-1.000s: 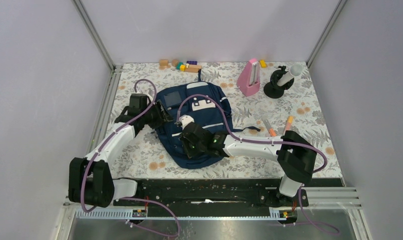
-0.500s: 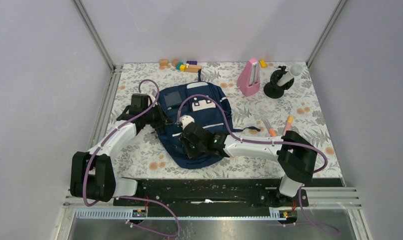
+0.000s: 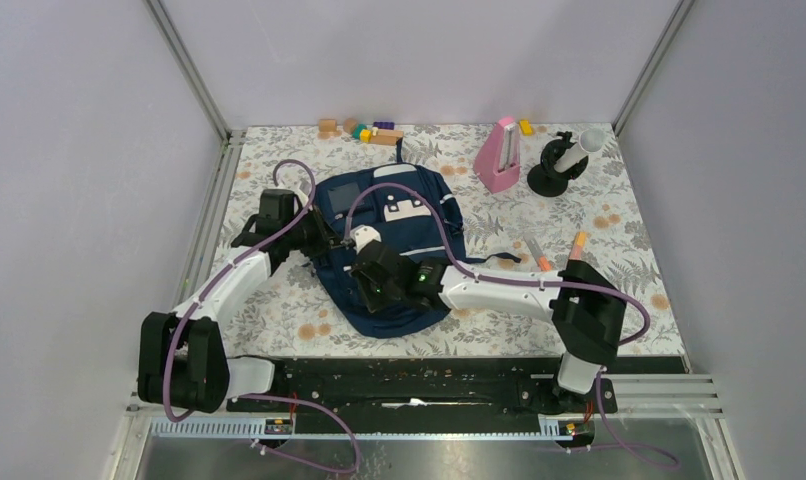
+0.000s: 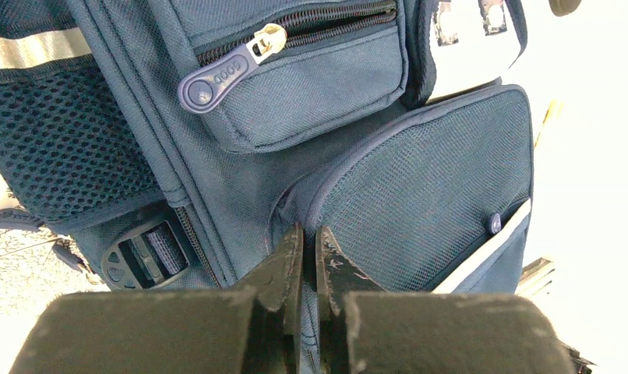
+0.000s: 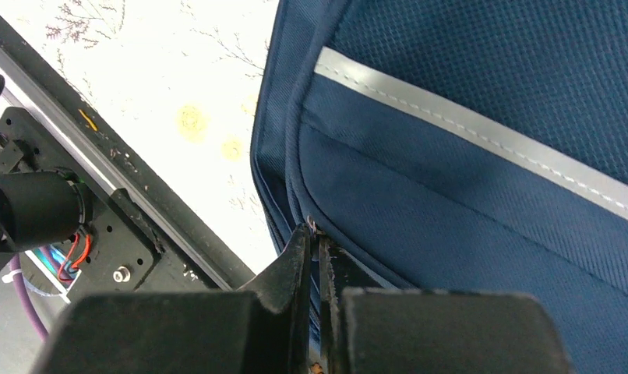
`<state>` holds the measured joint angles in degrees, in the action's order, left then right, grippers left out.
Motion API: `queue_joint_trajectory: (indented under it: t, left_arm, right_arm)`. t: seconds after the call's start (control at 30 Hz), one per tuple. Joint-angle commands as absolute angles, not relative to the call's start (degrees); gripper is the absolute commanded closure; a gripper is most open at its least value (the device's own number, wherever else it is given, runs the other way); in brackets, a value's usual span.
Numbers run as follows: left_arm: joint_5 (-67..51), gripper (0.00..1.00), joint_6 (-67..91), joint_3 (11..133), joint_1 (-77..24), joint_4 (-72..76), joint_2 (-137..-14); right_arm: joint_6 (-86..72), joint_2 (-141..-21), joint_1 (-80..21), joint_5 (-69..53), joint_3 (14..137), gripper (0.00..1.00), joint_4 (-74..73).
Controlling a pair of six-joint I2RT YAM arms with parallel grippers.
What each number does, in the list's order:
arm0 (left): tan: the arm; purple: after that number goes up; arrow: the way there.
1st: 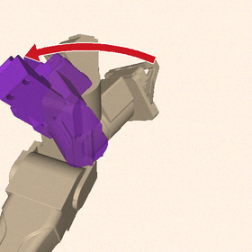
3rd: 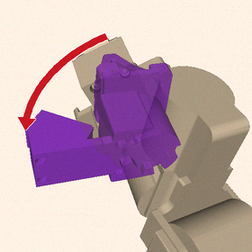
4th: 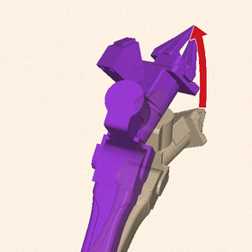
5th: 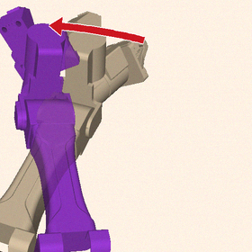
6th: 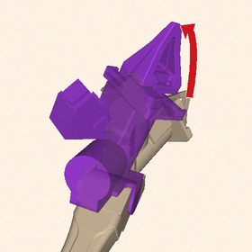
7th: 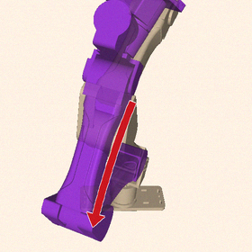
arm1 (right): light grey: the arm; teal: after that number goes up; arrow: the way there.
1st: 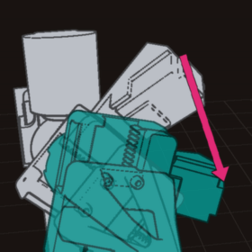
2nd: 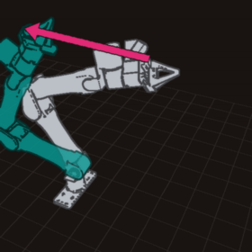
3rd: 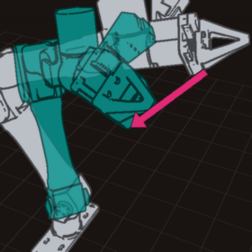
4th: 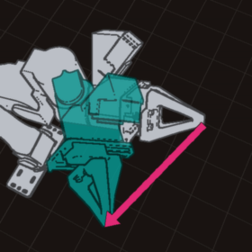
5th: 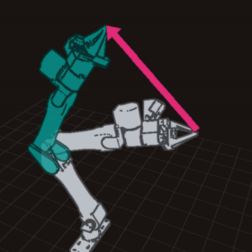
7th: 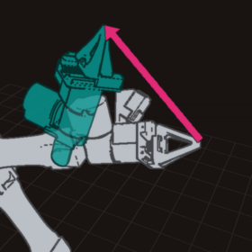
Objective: Pack the student bag
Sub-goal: Unzip the student bag at the center of the board.
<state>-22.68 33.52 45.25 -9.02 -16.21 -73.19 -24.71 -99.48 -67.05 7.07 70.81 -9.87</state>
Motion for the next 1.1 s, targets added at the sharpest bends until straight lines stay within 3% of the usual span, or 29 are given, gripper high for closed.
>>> queue_joint_trajectory:
  t: [0.0, 0.4, 0.6, 0.87, 0.9, 0.97, 1.07]
  left_arm:
    - [-24.7, 1.0, 34.3, 44.8, -9.8, -12.9, -71.2]
    - [-25.0, 1.0, 34.7, 44.8, -9.8, -12.5, -70.7]
    - [-24.9, 1.0, 34.1, 45.4, -9.6, -13.0, -70.5]
    - [-22.1, 1.0, 31.9, 47.0, -9.4, -15.4, -69.3]
    - [-21.1, 0.9, 31.3, 47.4, -9.4, -16.2, -68.9]
    - [-19.1, 0.56, 29.8, 47.8, -9.4, -17.2, -67.6]
    - [-15.9, 0.21, 28.4, 47.7, -9.5, -17.5, -64.6]
  right_arm:
    - [-23.3, -101.4, -68.9, 4.0, 79.1, 1.0, -8.7]
    - [-16.2, -108.5, -68.9, 3.0, 90.1, 1.0, -11.3]
    - [-14.1, -108.1, -68.9, 4.4, 90.0, 1.0, -11.2]
    - [-12.9, -100.5, -68.2, 6.1, 82.5, 0.55, -9.7]
    - [-13.0, -98.9, -68.0, 5.9, 80.9, 0.52, -9.1]
    - [-13.3, -94.5, -67.3, 6.1, 77.7, 0.46, -8.3]
    - [-14.4, -88.8, -65.5, 6.4, 72.9, 0.45, -8.2]
